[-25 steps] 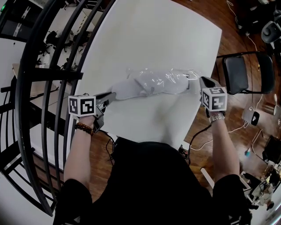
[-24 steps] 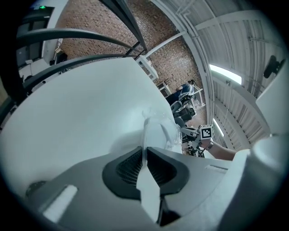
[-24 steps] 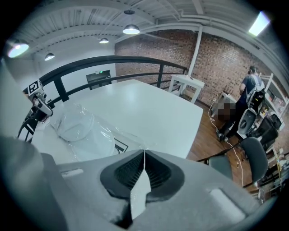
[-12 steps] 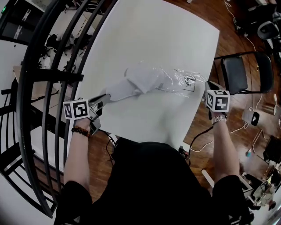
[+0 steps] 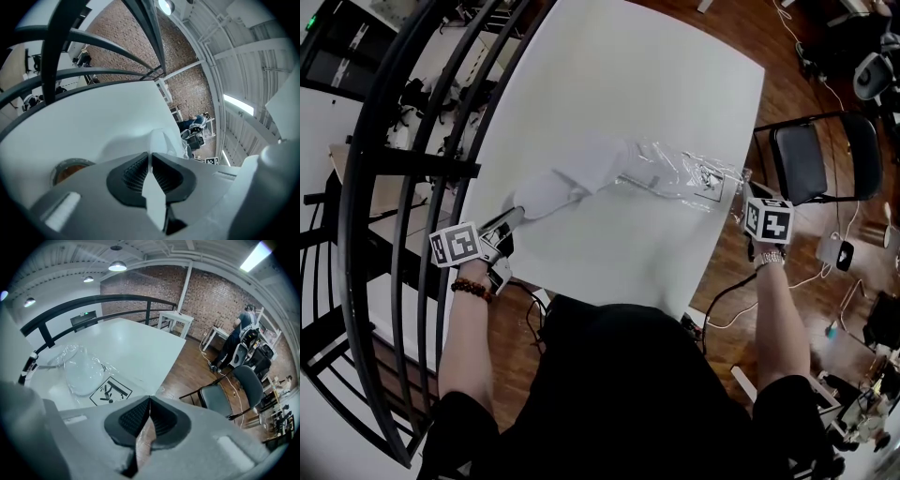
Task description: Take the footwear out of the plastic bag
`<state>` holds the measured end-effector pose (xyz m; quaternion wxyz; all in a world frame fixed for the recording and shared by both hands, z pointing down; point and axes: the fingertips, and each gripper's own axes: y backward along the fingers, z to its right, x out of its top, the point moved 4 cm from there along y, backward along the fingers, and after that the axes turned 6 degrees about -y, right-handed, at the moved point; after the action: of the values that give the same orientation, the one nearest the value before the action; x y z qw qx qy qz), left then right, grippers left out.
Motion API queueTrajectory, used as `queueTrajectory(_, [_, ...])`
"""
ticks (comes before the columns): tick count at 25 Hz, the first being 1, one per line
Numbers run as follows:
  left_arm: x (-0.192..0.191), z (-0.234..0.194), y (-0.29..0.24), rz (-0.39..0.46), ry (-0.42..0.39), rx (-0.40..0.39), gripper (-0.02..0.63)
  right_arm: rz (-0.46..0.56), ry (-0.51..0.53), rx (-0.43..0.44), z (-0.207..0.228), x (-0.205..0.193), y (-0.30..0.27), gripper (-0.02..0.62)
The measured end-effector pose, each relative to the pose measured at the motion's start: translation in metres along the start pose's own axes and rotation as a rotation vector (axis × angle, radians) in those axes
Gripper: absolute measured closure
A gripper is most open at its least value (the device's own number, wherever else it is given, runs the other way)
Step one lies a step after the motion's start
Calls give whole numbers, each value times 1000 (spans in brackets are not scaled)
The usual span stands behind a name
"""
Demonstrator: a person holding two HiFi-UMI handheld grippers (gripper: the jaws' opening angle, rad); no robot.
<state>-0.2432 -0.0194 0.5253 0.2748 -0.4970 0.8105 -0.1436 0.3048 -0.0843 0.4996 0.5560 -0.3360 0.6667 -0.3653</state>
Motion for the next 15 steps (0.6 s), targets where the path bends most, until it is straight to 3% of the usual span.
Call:
queueTrajectory(5, [0,-4,13,85,39,4,560,2,-10,-8,7,-3,4,600])
queueTrajectory(9, [-1,8,10,180,152,-119,561,-5,-22,-27,13,-4,6,601])
queueTrajectory(12, [-5,-12,21,204,174,-20,561,-5,-29,-28,12,-5,6,600])
queueTrajectory(15, [-6,-16,26,243,196,-13,561,-5,-26,-27,14,-5,5,601])
